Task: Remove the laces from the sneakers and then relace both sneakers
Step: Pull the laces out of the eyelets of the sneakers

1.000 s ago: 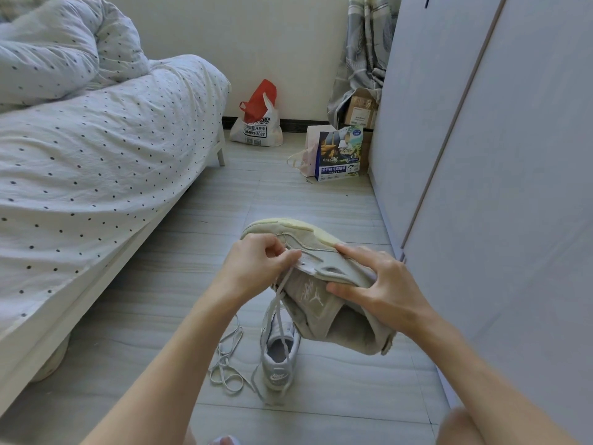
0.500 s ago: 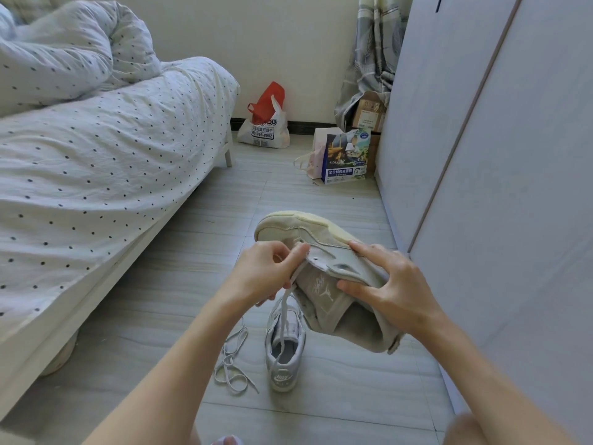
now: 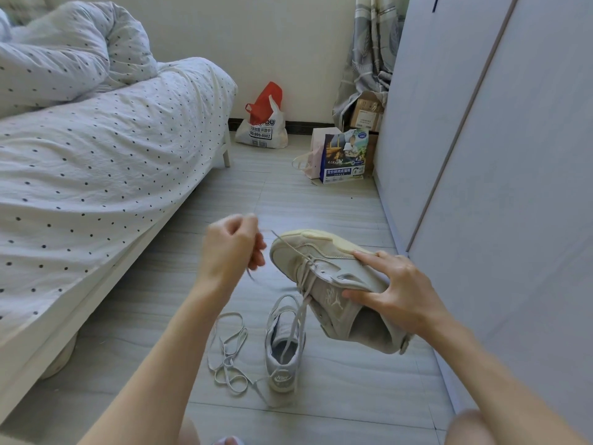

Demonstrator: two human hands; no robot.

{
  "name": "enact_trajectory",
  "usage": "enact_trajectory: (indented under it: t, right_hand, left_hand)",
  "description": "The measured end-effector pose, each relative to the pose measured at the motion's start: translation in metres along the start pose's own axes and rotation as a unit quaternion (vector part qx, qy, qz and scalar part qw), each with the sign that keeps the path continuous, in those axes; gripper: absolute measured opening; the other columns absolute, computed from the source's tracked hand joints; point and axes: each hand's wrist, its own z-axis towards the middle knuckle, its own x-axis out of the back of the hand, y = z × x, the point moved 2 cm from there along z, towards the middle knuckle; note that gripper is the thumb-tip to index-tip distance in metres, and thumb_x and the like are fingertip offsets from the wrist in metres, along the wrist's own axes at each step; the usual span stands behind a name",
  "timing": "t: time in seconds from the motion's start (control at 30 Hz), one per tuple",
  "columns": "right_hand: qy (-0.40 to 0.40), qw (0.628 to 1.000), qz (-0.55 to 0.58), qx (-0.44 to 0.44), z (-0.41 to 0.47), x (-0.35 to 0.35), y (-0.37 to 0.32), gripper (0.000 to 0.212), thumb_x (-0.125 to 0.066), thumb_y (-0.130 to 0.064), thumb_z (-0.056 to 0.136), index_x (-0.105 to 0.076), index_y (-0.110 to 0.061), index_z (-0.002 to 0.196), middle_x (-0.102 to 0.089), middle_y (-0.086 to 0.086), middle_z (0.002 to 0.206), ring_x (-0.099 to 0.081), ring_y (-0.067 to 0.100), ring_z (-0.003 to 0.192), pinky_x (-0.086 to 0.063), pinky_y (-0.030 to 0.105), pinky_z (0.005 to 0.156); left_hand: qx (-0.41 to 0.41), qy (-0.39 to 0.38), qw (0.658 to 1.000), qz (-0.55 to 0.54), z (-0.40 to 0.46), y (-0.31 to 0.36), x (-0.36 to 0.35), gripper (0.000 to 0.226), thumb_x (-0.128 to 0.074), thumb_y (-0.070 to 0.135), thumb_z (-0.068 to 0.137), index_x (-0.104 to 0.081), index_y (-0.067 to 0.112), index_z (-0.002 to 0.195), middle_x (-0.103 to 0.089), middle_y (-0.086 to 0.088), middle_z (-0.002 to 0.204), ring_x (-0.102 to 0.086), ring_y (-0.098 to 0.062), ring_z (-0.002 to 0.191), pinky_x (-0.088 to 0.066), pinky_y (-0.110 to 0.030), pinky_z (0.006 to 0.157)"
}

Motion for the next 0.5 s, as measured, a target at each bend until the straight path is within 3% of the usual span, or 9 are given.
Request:
enact_trajectory:
  t: [0.13, 0.27, 0.4, 0.5]
  right_hand:
    - [0.013, 1.000, -0.006, 0.004, 0.000, 0.002, 0.003, 0.092, -0.042, -0.082, 0.054, -0.045, -0.038, 0.135, -0.057, -0.010, 0.118, -0.045, 0.012, 0.110, -0.038, 0.034, 0.094]
    - [0.018, 1.000, 0.002, 0.022, -0.003, 0.004, -0.002, 0.094, -0.041, -0.084, 0.054, -0.045, -0.037, 0.136, -0.057, -0.010, 0.118, -0.045, 0.012, 0.110, -0.039, 0.035, 0.094]
    - [0.018, 0.999, -0.006, 0.047, -0.005, 0.004, -0.011, 0.093, -0.039, -0.085, 0.055, -0.045, -0.037, 0.136, -0.056, -0.009, 0.116, -0.044, 0.013, 0.110, -0.037, 0.031, 0.093]
    - [0.023, 0.999, 0.006, 0.049, -0.005, 0.004, -0.013, 0.093, -0.040, -0.084, 0.055, -0.045, -0.037, 0.135, -0.057, -0.008, 0.115, -0.044, 0.013, 0.108, -0.036, 0.032, 0.093]
  left_hand:
    - [0.009, -0.109, 0.972, 0.206, -0.005, -0.017, -0.019, 0.022, -0.048, 0.038, 0.094, -0.051, 0.019, 0.085, -0.066, -0.006, 0.071, -0.063, -0.013, 0.045, -0.050, -0.023, 0.043]
    - [-0.049, -0.160, 0.938, 0.305, -0.005, -0.023, -0.030, 0.033, -0.052, 0.053, 0.087, -0.058, 0.020, 0.087, -0.063, 0.007, 0.077, -0.061, -0.005, 0.065, -0.048, -0.021, 0.057]
    - [-0.106, -0.174, 0.921, 0.331, -0.007, -0.025, -0.039, 0.017, -0.061, 0.039, 0.087, -0.057, 0.023, 0.083, -0.056, 0.012, 0.075, -0.054, -0.007, 0.072, -0.048, -0.026, 0.068]
    - [-0.135, -0.139, 0.943, 0.272, -0.005, -0.018, -0.041, 0.011, -0.060, 0.025, 0.089, -0.056, 0.021, 0.080, -0.056, 0.011, 0.074, -0.053, 0.003, 0.067, -0.041, -0.010, 0.061]
